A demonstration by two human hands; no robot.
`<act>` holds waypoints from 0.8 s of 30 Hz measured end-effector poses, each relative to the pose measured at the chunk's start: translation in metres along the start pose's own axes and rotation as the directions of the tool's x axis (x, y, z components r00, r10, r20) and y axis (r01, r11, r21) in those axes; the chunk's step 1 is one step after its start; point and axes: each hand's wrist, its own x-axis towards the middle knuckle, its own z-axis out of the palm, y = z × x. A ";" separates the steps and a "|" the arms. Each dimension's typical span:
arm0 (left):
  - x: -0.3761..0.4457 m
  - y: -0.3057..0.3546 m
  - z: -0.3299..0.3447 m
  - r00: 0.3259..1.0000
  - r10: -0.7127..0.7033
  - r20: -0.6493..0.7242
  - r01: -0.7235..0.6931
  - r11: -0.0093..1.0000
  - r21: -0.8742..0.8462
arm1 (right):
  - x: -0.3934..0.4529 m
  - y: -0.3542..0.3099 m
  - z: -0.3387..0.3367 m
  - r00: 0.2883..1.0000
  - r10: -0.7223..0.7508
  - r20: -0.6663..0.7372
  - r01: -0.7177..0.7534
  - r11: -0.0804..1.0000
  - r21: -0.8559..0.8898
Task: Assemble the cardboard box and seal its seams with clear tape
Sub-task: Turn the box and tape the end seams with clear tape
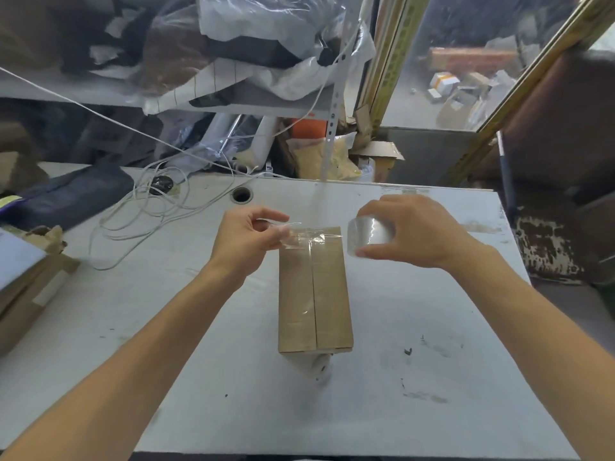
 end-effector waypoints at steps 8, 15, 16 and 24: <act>0.009 -0.004 -0.021 0.998 -0.046 -0.030 0.047 0.998 0.034 | 0.023 0.009 -0.003 0.993 0.008 0.116 0.013 0.983 -0.184; 0.020 -0.006 -0.034 0.991 -0.131 0.010 0.132 0.990 -0.048 | 0.034 0.004 -0.004 0.994 0.032 0.101 -0.023 0.996 -0.087; 0.022 -0.007 -0.035 0.991 -0.136 0.014 0.136 0.990 -0.046 | 0.034 0.006 -0.001 0.995 0.031 0.098 -0.024 0.997 -0.073; 0.037 -0.018 -0.034 0.986 -0.163 0.035 0.163 0.987 0.017 | 0.031 0.020 0.024 0.997 0.077 0.026 -0.079 0.992 0.097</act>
